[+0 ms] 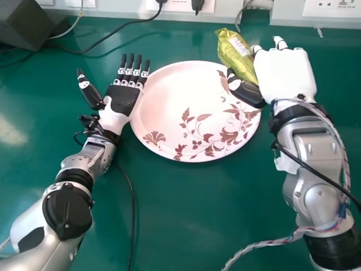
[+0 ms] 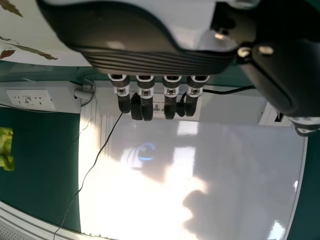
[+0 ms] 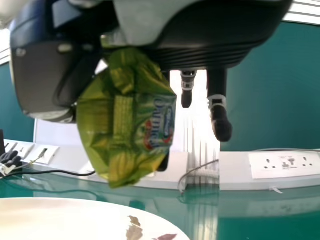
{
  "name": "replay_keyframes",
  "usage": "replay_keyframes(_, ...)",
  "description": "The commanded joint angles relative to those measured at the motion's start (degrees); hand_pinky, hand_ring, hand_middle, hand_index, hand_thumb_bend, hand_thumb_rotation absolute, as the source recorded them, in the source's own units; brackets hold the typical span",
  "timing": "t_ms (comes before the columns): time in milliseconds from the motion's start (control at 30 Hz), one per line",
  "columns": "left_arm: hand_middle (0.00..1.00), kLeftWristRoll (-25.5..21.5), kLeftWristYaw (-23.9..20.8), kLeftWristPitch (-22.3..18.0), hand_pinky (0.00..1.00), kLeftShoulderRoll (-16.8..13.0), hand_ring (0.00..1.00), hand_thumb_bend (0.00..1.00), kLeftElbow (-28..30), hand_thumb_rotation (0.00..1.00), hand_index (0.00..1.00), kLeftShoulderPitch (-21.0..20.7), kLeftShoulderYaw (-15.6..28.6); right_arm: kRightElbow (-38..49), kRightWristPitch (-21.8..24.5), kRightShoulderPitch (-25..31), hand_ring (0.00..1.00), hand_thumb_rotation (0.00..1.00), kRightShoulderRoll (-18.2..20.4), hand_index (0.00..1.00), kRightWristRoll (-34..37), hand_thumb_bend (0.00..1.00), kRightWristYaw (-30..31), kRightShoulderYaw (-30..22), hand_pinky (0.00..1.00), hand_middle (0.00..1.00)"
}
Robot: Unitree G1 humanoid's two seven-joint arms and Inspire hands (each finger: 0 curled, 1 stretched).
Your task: Pick up biscuit and place it in the plate
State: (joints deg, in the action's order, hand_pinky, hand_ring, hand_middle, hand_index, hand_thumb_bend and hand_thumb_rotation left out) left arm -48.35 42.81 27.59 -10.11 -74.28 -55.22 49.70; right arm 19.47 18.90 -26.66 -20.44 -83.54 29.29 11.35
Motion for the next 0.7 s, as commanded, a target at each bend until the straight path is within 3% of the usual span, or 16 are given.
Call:
replay_keyframes(0,1.00,0.70,0.62,0.37,1.00,-0.25,0.95,1.00,-0.45,0.63,1.00,1.14,-0.72,-1.50,-0.87,-0.98,0.23,0.00,0.55,0.48,0.86,0.24,-2.61,0.92,0.16,0.31)
replay_keyframes(233,1.00,0.66,0.58,0.13,0.97,-0.11,0.96,1.00,-0.24,0.60,1.00,0.94,-1.32,-6.45,-2.67,-1.11,0.23,0.00,0.73,0.48,3.32,0.24,-10.62,2.13,0.16,0.31)
replay_keyframes(667,1.00,0.60,1.49,0.62,1.00,-0.08,0.95,1.00,-0.41,0.59,1.00,0.60,-1.54,-13.47,-3.92,-3.12,0.23,0.00,0.08,0.48,8.29,0.23,-14.42,4.14,0.16,0.31)
